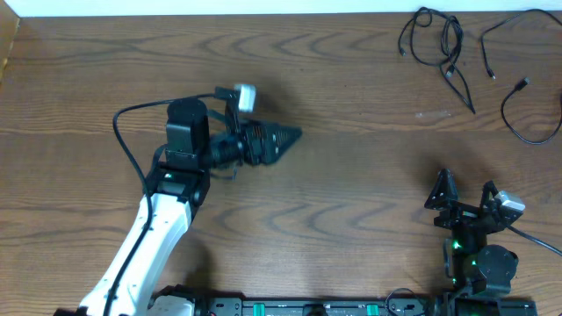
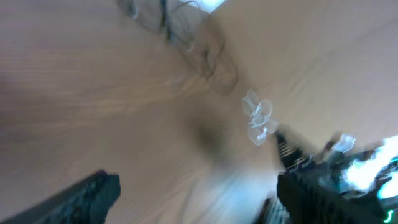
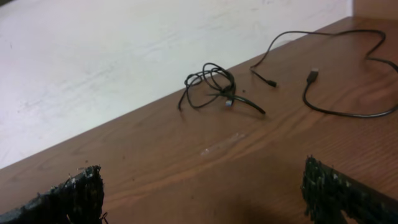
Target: Untangle cables
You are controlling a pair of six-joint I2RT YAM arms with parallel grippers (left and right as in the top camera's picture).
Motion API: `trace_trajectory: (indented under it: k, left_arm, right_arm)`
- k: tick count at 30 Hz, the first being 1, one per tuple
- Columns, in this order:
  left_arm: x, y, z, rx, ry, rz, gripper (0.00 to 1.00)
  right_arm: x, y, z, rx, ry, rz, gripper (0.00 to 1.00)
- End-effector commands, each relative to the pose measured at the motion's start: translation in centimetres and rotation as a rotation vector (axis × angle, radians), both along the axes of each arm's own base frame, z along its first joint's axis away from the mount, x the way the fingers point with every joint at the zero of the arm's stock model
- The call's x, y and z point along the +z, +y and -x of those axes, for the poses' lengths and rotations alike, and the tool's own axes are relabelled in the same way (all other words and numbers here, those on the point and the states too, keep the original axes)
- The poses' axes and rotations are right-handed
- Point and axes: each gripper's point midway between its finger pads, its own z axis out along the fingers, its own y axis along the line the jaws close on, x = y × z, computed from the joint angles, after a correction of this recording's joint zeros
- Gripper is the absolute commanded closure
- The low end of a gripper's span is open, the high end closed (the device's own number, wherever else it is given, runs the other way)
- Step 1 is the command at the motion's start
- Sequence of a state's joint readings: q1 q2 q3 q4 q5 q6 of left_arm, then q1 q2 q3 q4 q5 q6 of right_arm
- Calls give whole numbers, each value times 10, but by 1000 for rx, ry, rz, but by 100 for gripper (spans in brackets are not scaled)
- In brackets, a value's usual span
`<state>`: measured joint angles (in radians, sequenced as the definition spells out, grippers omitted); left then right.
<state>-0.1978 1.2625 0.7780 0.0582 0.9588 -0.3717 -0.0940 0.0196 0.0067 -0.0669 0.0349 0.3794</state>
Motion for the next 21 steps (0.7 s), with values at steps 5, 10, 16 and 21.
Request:
trace_trajectory:
  k: [5,10,16,21]
  left_arm:
    - [-11,45,28,36,-283,-427,12]
    - [-2,80,46,185,-289,-554,12]
    - [3,107,65,298,-370,-550,12]
    - [-12,117,76,367,-462,-534,12]
  right_arm:
    - [-2,-1,0,-7,7,6,1]
    - [-2,-1,0,-7,7,6,1]
    - [-2,-1,0,-7,7,6,1]
    - [-2,-1,0,-7,7,6,1]
